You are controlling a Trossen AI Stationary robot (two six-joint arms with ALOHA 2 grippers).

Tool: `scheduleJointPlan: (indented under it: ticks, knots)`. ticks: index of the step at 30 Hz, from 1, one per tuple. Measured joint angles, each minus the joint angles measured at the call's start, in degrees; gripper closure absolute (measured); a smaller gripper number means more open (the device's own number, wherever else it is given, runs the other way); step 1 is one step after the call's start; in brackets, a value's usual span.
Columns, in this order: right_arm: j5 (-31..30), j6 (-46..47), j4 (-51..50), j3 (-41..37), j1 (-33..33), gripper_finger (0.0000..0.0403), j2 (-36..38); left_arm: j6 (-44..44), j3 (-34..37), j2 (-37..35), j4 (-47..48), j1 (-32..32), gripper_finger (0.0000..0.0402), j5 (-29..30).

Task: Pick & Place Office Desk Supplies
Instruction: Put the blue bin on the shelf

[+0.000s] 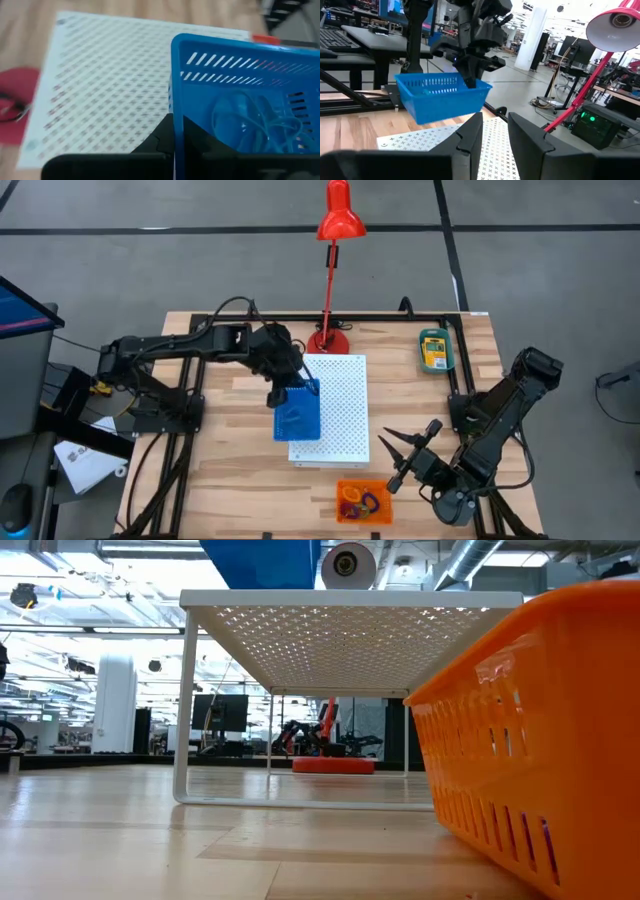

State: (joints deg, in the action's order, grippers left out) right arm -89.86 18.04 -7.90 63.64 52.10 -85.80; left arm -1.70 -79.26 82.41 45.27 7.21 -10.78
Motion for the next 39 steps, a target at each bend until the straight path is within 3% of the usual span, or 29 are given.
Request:
scheduleJointPlan:
  ticks: [4, 12, 24, 32, 39]
  knots:
    - [0.0, 0.0, 0.1, 0.0, -0.01, 0.0314, 0.0, -3.76, 0.0, 0.0, -0.12, 3.49, 0.0401, -5.89]
    - [0.0, 0.0, 0.15, 0.0, -0.11, 0.0314, 0.0, -7.36, -0.45, 2.89, -3.26, 11.11, 0.0401, -11.49]
    - [1.23, 0.02, -0.24, 0.0, -0.59, 0.0314, 0.01, -13.05, -7.48, 14.73, -0.05, 15.08, 0.0401, -12.07]
    - [1.51, 0.42, -0.39, 0.0, -0.59, 0.0314, 0.02, -14.23, -8.83, 16.74, 0.43, 18.97, 0.0401, -14.12]
    - [1.55, 5.4, -4.61, -0.02, -1.2, 0.0314, 0.02, -14.98, -8.81, 16.74, 0.94, 18.77, 0.0401, -15.03]
